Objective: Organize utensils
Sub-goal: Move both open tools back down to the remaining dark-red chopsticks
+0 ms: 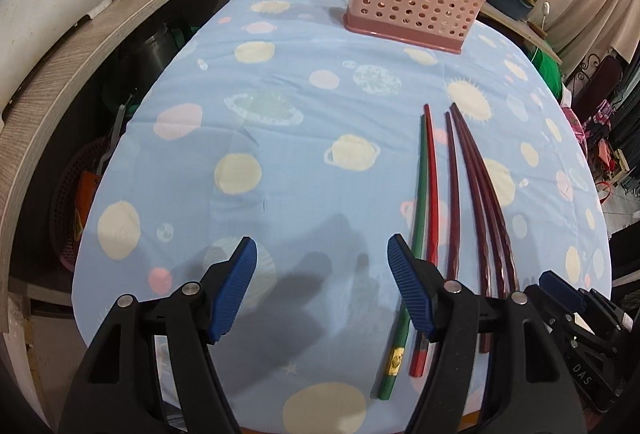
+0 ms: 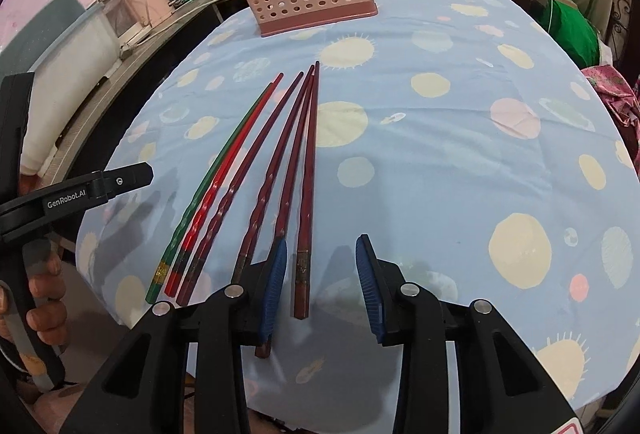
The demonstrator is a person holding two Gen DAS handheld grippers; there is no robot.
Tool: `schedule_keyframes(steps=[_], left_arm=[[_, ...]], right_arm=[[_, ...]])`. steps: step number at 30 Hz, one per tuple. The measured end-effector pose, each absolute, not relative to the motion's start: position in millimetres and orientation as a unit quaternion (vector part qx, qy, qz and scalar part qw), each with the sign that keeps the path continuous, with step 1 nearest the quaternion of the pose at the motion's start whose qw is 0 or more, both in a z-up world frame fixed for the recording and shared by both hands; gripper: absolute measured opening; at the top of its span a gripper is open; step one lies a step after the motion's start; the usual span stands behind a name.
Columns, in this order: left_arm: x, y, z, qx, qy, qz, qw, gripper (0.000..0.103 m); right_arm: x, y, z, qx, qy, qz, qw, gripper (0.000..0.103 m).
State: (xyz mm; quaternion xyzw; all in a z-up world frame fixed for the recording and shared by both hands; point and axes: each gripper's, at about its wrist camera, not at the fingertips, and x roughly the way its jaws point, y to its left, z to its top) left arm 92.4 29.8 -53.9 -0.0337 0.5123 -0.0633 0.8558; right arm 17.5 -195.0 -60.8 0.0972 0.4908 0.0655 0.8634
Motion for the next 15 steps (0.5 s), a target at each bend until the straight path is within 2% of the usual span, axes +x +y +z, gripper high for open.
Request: schedule_keyframes(steps=[11,15], left_arm=[[72.9,28.6,-61.6,-0.028,0.523,-0.072,0.849,0.064],[66.8,28.0,-63.1,-0.026,0.525,-0.075,0.847,0.064]], right_arm=[[14.4,-189.4,-69.0,0.074,0.493,0.056,0.865,0.02],[13.0,-191.9,-69.9,0.072,0.491,0.046,0.867,0.009]])
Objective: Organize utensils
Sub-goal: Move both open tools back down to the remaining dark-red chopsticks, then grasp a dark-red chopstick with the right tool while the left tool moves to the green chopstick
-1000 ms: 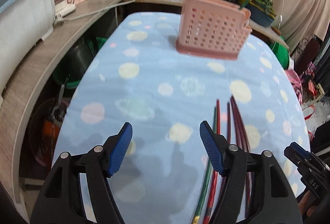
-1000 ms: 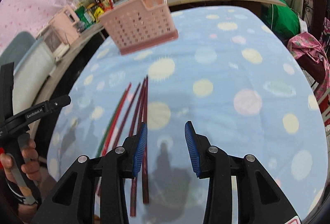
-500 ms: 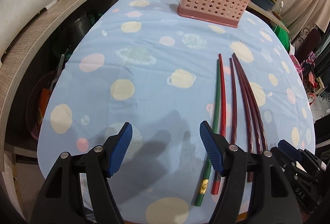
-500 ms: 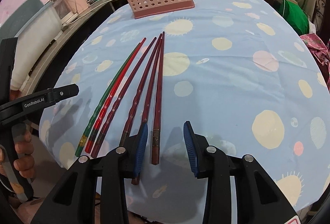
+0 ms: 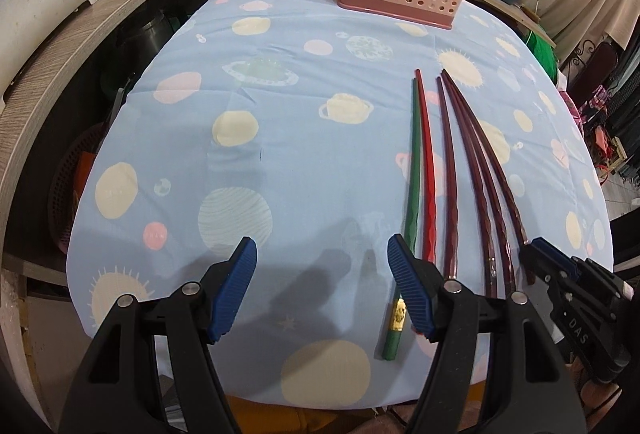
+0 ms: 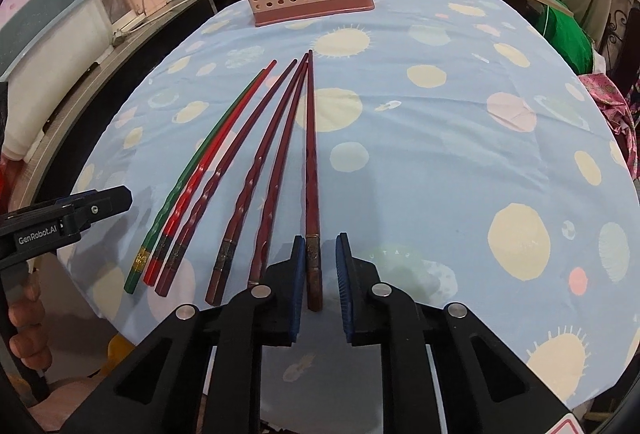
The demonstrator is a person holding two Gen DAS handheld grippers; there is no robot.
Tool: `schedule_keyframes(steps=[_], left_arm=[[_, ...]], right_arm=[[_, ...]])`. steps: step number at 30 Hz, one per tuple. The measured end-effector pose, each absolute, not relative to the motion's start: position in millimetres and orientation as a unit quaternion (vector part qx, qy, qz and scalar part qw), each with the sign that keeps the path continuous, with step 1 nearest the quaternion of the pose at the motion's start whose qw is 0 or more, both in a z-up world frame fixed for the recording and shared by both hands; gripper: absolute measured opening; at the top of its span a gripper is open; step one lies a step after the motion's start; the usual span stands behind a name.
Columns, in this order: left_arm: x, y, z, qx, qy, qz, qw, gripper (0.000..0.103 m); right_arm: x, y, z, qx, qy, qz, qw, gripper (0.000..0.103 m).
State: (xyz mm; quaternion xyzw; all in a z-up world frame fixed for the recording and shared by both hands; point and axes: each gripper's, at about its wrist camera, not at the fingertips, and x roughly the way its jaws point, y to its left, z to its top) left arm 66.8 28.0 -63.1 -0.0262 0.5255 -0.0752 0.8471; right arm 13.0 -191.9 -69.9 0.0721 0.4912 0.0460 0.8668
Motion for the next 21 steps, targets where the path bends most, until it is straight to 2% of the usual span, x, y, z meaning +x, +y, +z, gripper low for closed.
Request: schedule_keyframes(steps=[21], left_arm=[[47.1,7.6,-72.1,-0.005,0.548,-0.115,0.828,0.064]], right_arm=[[10.4,-198.8,-71.8,0.088,0.487,0.039,0.868,0.007]])
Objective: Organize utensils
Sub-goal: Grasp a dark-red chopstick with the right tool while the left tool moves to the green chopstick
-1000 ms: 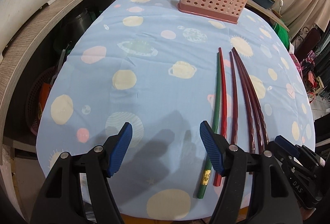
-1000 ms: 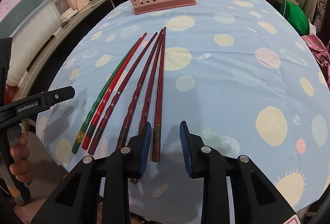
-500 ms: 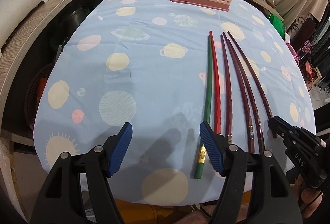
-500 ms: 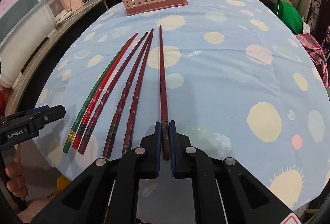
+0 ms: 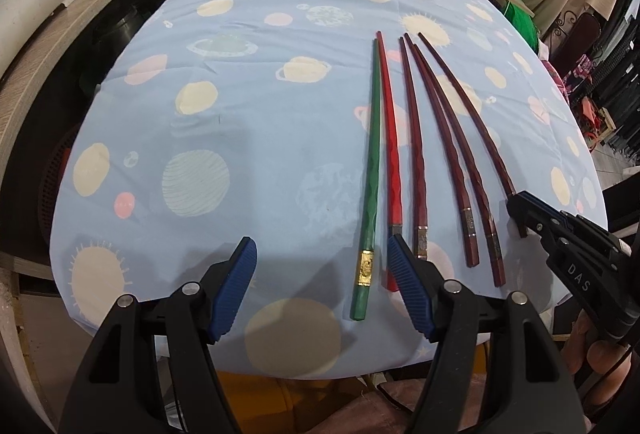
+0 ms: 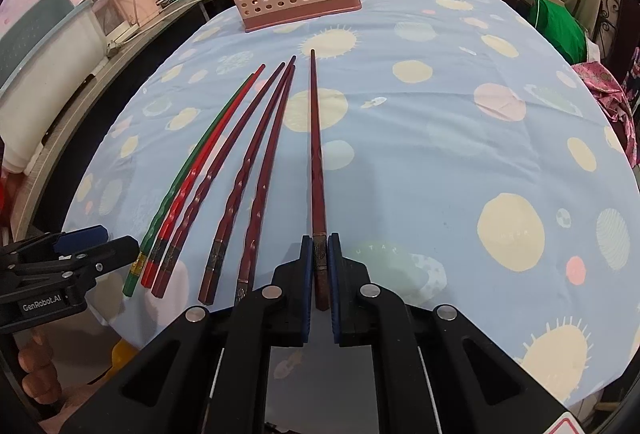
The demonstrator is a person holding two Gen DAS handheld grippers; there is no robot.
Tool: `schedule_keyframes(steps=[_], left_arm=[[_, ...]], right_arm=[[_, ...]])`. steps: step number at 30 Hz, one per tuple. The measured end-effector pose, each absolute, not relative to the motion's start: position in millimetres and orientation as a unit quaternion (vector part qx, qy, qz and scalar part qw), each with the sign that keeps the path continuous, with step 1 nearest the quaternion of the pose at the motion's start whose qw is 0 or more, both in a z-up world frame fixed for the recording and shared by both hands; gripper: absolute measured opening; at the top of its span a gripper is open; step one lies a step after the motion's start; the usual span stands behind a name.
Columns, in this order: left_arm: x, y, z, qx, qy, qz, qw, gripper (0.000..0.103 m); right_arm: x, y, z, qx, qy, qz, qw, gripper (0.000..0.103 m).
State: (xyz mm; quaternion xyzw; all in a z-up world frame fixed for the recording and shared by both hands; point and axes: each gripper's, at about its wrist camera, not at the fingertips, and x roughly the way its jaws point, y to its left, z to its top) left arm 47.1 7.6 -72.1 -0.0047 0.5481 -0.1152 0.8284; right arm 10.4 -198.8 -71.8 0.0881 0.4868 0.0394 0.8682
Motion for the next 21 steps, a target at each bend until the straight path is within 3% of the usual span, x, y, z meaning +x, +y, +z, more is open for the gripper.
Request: schedule_keyframes(steps=[16,19,21], left_arm=[[41.5,5.0,-77.5,0.009,0.556,-0.11,0.824,0.056],[38.3,2.9,-76.8,0.02,0.554,-0.109,0.825,0.049],[37.0,1.2,-76.1,0.026,0.553,-0.111,0.826,0.034]], right_arm=[[10.1,-199.4,-72.1,0.09,0.486,0.038,0.868,0.007],[10.1,-199.4,-72.1,0.09,0.486,0.039,0.868,0.007],[10.2,-199.1,-72.0,0.089,0.486,0.039,0.868,0.007]])
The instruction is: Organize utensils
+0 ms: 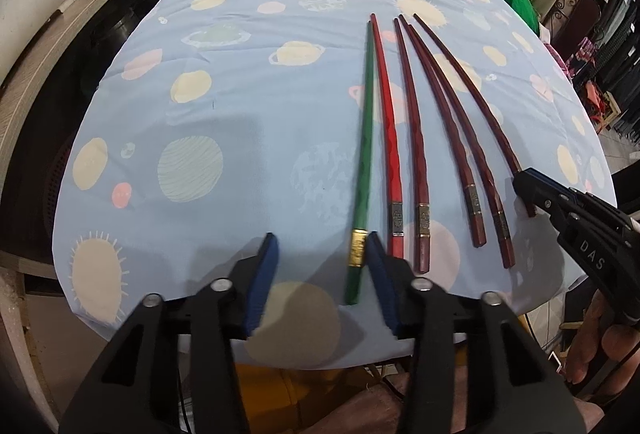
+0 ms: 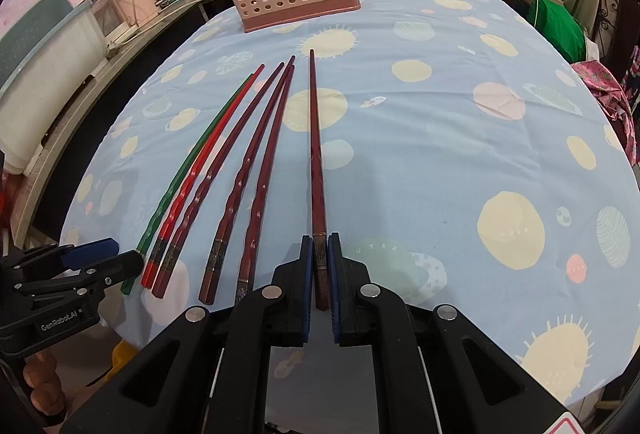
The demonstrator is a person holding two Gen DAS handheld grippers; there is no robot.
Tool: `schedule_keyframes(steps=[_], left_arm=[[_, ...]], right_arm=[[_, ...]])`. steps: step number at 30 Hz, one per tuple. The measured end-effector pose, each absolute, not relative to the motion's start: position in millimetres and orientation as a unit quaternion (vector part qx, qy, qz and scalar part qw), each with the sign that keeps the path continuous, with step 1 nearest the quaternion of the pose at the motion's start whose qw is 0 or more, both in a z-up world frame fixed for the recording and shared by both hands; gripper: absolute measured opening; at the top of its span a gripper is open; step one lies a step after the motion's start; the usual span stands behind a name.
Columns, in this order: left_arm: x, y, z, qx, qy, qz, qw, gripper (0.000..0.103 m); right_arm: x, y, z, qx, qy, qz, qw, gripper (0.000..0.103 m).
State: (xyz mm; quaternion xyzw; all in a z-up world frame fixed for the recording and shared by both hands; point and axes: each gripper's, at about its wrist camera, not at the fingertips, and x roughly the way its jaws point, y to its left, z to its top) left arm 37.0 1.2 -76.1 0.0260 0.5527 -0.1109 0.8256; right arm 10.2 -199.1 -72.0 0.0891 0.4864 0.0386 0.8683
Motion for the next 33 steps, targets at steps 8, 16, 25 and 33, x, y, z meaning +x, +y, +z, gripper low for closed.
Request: schedule_keyframes(steps=[8,16,25,33], left_arm=[[35.7,-3.8,-75.2,0.031,0.554,-0.126,0.822,0.008],[37.8,-1.3,-66.1,0.028,0.546,-0.121,0.828,0.008],[50.2,4.8,-40.3,0.013,0.526,-0.115,0.842,0.007],[75.7,16.6,5.2,-0.027,0.489,-0.111,0.865,0.007]], right_arm=[[10.2,-199.2,-71.9,0.09,0.486,0.039,0.868,0.007],[6.6,-198.3,-57.8,0.085,0.468,0.041,0.879,0.007],[13.7,-207.2,-11.1,0.099,0.419,0.046,0.901,0.007],[28.7,-223.3,35.7,0.11,0.37,0.043,0.922,0.007]])
